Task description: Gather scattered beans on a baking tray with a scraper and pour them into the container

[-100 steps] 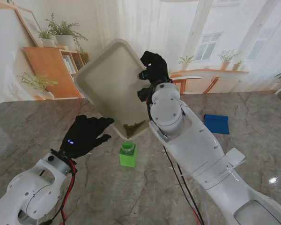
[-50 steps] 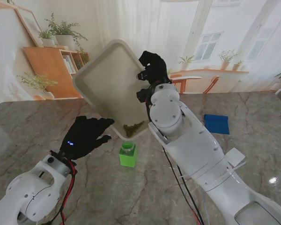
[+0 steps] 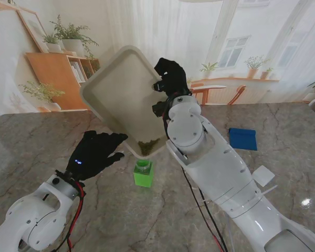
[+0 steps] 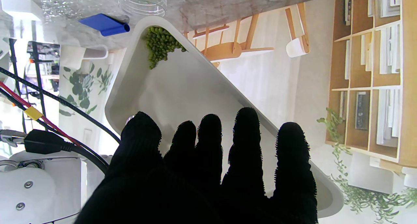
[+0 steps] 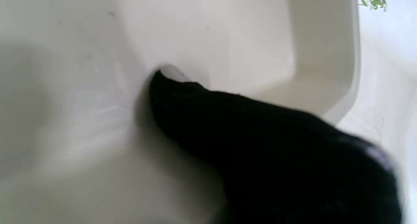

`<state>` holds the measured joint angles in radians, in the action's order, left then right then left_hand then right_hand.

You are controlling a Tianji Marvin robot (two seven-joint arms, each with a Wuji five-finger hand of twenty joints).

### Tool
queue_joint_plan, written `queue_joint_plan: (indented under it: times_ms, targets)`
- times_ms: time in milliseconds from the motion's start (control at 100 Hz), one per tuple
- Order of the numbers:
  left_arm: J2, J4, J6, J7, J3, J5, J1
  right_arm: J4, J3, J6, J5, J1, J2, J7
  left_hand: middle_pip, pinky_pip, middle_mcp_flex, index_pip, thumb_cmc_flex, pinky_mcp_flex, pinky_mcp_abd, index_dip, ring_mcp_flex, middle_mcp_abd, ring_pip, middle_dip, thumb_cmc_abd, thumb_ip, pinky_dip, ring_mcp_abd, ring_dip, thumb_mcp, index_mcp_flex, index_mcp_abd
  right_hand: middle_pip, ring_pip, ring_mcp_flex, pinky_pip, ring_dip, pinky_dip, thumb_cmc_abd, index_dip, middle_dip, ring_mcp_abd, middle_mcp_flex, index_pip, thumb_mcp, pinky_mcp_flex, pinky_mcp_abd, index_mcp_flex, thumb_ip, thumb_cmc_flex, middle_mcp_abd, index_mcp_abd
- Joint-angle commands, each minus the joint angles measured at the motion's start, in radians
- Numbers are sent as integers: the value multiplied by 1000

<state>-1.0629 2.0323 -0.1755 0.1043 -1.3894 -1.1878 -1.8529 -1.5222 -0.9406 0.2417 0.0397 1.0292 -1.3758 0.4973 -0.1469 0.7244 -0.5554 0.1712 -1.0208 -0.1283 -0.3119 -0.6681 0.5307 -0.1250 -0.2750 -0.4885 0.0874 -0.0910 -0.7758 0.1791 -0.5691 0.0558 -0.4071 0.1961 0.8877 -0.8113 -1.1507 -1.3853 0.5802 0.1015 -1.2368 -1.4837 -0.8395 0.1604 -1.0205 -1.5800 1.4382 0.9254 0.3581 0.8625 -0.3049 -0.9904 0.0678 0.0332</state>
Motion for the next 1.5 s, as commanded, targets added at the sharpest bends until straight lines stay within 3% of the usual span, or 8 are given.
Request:
queue_joint_plan:
  times_ms: [0, 1490]
  targets:
    - [-1, 5, 3, 7, 3, -3, -11, -16, -3, -7, 4, 1, 1, -15, 13, -20, 16, -11, -3, 8, -23, 1, 1, -6, 7, 11, 73, 48, -30, -1, -1, -9, 17, 10, 173, -189, -38, -253, 37, -87, 49, -44, -53, -107, -30, -41, 132, 107, -41, 7, 29, -141, -171, -4]
    - [-1, 34, 17, 39, -11, -44, -60, -34, 10, -61, 37, 10, 13, -32, 8, -13, 3, -3, -6, 1, -22, -25, 11, -6, 1, 7, 68, 45, -34, -3, -6, -9, 11, 5, 174, -191, -38, -254, 33, -84, 46, -44, -50, -104, -29, -41, 132, 107, -39, 7, 29, -143, -169, -5]
